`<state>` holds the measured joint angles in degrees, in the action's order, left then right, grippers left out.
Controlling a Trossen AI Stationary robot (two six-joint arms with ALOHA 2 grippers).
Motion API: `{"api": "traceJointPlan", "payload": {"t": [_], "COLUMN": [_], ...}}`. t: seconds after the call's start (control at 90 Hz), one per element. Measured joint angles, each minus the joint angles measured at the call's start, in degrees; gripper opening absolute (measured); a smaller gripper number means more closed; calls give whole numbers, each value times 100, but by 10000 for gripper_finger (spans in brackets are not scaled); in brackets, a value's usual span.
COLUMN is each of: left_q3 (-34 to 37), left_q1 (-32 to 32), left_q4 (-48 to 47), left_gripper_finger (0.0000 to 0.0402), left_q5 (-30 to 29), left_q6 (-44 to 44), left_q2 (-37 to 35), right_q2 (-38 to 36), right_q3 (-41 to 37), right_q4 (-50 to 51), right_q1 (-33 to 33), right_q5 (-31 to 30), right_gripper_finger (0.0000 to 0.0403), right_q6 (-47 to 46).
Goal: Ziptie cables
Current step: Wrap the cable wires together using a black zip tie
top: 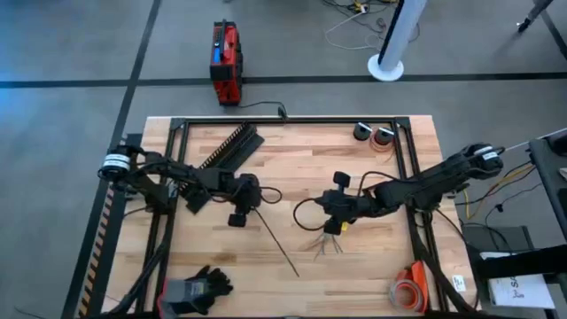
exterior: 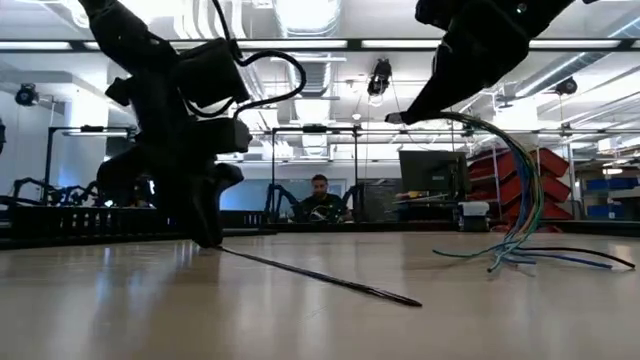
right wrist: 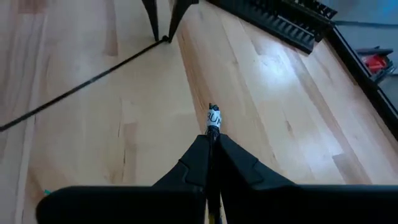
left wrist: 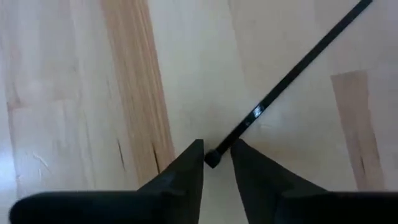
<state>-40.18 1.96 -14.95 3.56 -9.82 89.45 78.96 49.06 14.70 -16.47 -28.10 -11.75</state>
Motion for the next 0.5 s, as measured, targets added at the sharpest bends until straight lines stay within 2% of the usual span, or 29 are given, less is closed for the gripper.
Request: {"api": "traceJointPlan", "payload": {"t": [0.222, 0.5], "left_q3": [2, 36], "left_q1": [-3, -3], "left_q4": [-180, -355], "left_gripper_finger": [8, 5], "left_q5": [5, 2], "left_q6": [618, 807], "left_q2": [-2, -226], "right_q2": [0, -66], "right_q3": [0, 135], "right_q4": [-4, 14], "right_q1": [0, 0], "right_q5": [1, -53], "right_gripper_finger": [7, 7], "right_q6": [49, 536]}}
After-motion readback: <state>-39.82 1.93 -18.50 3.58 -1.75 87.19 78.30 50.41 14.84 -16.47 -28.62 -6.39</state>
